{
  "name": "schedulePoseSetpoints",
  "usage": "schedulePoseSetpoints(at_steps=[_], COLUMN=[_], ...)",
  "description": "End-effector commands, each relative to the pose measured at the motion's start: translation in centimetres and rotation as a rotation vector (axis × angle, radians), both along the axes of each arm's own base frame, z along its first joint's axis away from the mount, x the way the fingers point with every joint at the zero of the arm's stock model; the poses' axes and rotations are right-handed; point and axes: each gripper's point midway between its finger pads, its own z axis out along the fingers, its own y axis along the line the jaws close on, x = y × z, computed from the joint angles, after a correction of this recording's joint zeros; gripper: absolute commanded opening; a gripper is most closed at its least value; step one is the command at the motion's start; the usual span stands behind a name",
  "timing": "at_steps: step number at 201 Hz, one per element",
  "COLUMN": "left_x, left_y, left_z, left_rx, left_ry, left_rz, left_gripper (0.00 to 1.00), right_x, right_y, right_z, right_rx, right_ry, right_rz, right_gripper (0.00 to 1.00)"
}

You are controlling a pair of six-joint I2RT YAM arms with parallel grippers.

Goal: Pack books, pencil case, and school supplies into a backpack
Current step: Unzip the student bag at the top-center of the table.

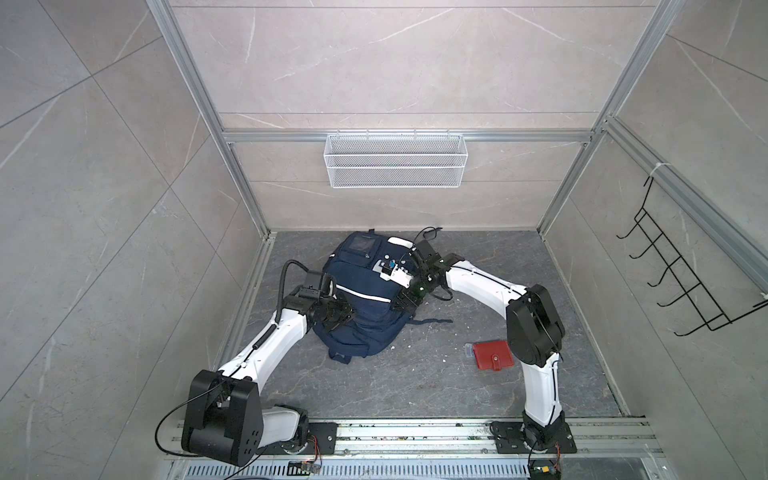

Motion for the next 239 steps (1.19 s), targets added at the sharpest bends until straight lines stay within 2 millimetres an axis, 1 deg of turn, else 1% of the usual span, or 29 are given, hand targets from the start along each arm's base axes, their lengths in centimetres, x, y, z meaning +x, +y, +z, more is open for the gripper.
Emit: schedulePoseSetpoints(at_steps=[1, 15, 28, 61, 89, 108, 128, 154, 175, 192, 201, 223, 239], left_x=[-0.6, -0.6, -0.5, -0.4, -0.4, -0.5, -0.8, -1.6, -3.1, -4.4, -4.8, -5.0, -5.2], left_y=[-3.4, -3.4, -3.5, -3.7, -3.9, -3.9, -4.0, -4.3, -4.0, -3.4, -3.3, -3.7, -3.7], left_z=[1.9, 1.9, 1.9, 2.1, 1.7, 1.6, 1.2, 0.5, -0.2, -0.2, 0.4, 3.9, 5.5], left_rx=[-0.106, -0.106, -0.109, -0.115, -0.118, -0.12, -0.115, -0.083, 0.011, 0.088, 0.109, 0.107, 0.106], left_ry=[-0.045, -0.045, -0.046, -0.054, -0.049, -0.051, -0.045, -0.037, -0.017, -0.019, -0.055, -0.259, -0.32], left_rz=[-0.127, -0.125, -0.122, -0.121, -0.122, -0.121, -0.125, -0.158, -0.229, -0.289, -0.327, -0.398, -0.424], left_gripper=[0.0, 0.0, 0.0, 0.0, 0.0, 0.0, 0.0, 0.0, 0.0, 0.09, 0.12, 0.26, 0.36], right_x=[-0.6, -0.6, -0.6, -0.1, 1.9, 3.0, 3.6, 4.6, 5.4, 5.7, 5.8, 6.0, 6.6], right_y=[2.9, 2.6, 2.4, 1.8, 1.0, 0.2, -0.5, -1.7, -2.9, -3.9, -4.5, -5.9, -7.1], right_z=[0.5, 0.2, 0.0, 0.2, 0.5, 1.2, 1.6, 2.2, 3.0, 3.4, 3.3, 2.5, 2.4], right_rx=[0.098, 0.085, 0.071, 0.047, 0.023, 0.044, 0.049, 0.043, 0.067, 0.062, 0.047, -0.012, -0.048], right_ry=[0.032, 0.031, 0.028, -0.014, -0.078, -0.091, -0.106, -0.135, -0.151, -0.166, -0.174, -0.178, -0.182], right_rz=[0.045, 0.043, 0.036, 0.009, -0.087, -0.149, -0.181, -0.237, -0.296, -0.335, -0.352, -0.405, -0.469], right_gripper=[0.62, 0.55, 0.52, 0.39, 0.21, 0.09, 0.0, 0.0, 0.0, 0.0, 0.0, 0.0, 0.0])
